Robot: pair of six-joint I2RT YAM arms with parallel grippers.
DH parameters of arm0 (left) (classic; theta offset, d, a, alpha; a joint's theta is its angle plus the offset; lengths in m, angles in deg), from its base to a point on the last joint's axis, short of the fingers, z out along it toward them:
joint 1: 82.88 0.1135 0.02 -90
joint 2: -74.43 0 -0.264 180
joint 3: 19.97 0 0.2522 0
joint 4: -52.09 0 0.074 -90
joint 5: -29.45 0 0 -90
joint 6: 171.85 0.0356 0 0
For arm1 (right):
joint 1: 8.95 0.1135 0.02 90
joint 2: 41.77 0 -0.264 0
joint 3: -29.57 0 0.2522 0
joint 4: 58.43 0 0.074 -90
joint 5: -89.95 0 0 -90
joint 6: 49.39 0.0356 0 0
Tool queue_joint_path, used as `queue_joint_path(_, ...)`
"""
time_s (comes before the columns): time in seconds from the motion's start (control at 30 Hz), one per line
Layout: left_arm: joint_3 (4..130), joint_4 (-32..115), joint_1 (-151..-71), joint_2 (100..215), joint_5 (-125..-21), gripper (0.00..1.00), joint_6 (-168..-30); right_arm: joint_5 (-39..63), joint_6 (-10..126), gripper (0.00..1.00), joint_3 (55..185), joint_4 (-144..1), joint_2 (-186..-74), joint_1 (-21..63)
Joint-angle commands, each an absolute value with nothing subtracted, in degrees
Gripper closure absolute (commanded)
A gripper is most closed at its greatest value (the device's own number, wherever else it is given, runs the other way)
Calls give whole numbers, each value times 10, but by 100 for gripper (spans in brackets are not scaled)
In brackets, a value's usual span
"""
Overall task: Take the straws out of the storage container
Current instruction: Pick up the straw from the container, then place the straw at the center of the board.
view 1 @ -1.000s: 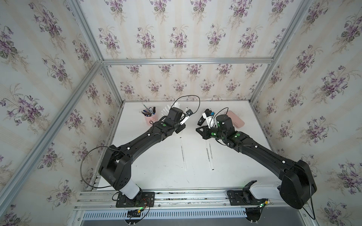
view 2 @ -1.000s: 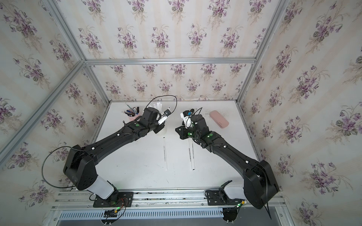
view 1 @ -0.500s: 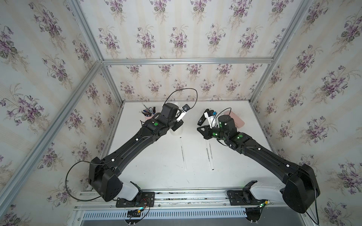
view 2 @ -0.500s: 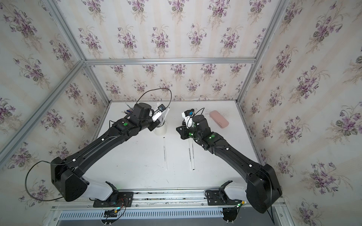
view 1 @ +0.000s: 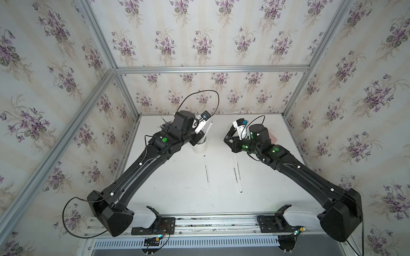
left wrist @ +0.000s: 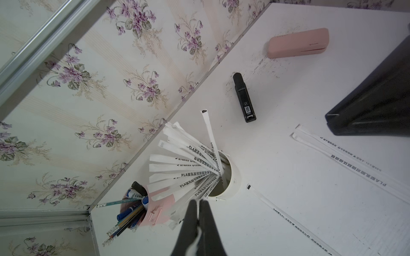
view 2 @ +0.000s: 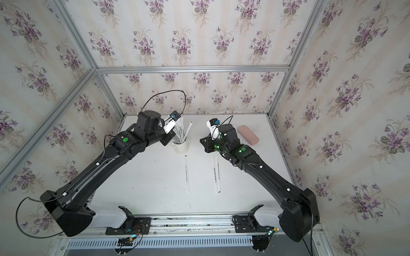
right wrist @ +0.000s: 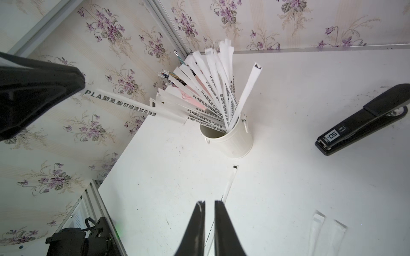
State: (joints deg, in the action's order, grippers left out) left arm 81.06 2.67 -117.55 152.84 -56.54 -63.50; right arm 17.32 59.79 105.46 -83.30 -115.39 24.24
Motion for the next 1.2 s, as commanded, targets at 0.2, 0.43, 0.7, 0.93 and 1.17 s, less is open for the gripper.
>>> queue_joint_path(0.2, 869, -59, -1176, 1513, -608, 100, -675, 144, 592, 86, 1068, -864, -1129, 243)
queue_joint_path(0.43, 918, -125, -1176, 1492, -665, 100, -736, 135, 593, 86, 1060, -867, -1094, 242)
queue_joint_path(0.7, 999, -336, -1176, 1550, -798, 100, -918, 154, 595, 86, 1021, -857, -1072, 243)
queue_joint_path(0.93, 1015, -468, -1173, 1712, -896, 97, -952, 197, 619, 86, 968, -813, -1056, 243)
queue_joint_path(1.17, 975, -409, -1156, 1804, -931, 97, -962, 226, 652, 86, 915, -770, -1033, 242)
